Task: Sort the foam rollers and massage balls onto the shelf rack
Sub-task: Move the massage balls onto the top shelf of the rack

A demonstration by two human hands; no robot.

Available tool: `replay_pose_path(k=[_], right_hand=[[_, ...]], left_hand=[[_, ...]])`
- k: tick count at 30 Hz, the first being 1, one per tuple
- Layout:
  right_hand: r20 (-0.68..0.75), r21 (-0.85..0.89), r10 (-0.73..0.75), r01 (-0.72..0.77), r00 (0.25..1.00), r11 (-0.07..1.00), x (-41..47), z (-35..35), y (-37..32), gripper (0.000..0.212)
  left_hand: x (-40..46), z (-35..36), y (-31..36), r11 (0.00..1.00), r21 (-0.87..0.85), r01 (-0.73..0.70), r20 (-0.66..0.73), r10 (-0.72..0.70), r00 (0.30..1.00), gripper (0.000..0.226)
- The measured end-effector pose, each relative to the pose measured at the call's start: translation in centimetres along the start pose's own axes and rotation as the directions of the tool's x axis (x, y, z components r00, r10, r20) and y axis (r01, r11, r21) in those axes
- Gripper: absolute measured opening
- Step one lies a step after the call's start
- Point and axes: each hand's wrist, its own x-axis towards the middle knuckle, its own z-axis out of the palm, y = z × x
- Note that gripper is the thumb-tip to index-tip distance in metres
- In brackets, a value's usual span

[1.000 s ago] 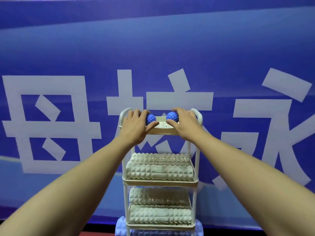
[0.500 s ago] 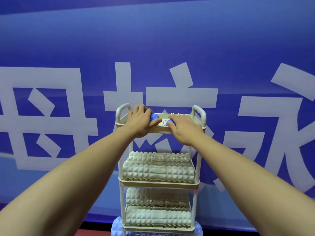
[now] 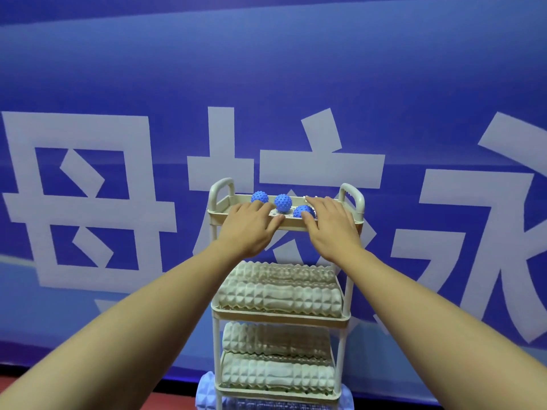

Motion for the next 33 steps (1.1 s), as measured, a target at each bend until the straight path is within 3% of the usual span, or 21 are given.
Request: replay_pose_path(k=[4,11,17,22,28,33], right_hand=[[-0.076,0.005,-0.065,0.066,0.995,0.998,-2.3,0.1,0.1,0.041],[-0.127,0.010,-0.151,0.154,0.980,0.988,-9.1,2.7,-1.2,0.042],[0.099,0.032,-0.118,0.116,0.988,0.993,-17.5,8.2,-1.2,0.045],[0.351,-0.010,-0.035,0.041,0.936,0.999,-25.5,13.2,-0.5,0.053],[0.525,-0.048,0.033,-0.009,0.850,0.999,-35.2,18.7,0.5,0.054],[0.680,-0.070,0.101,-0.073,0.726,0.995,-43.6,24.0,2.8,0.054]], left_hand=[[-2.5,0.4,-0.1,0.998,0.026,-0.048,-0.091,0.051,0.995,0.052],[-9.1,2.2,0.5,0.994,-0.098,-0.045,-0.281,0.016,0.960,0.049],[-17.7,7.4,0.6,0.989,-0.149,0.017,-0.090,-0.030,0.996,0.048],[-26.4,12.6,1.0,0.982,-0.170,0.087,0.126,-0.066,0.990,0.050],[-36.3,18.9,1.9,0.969,-0.196,0.150,0.364,-0.070,0.929,0.054],[-44.0,24.9,1.6,0.970,-0.173,0.173,0.575,-0.043,0.817,0.058]])
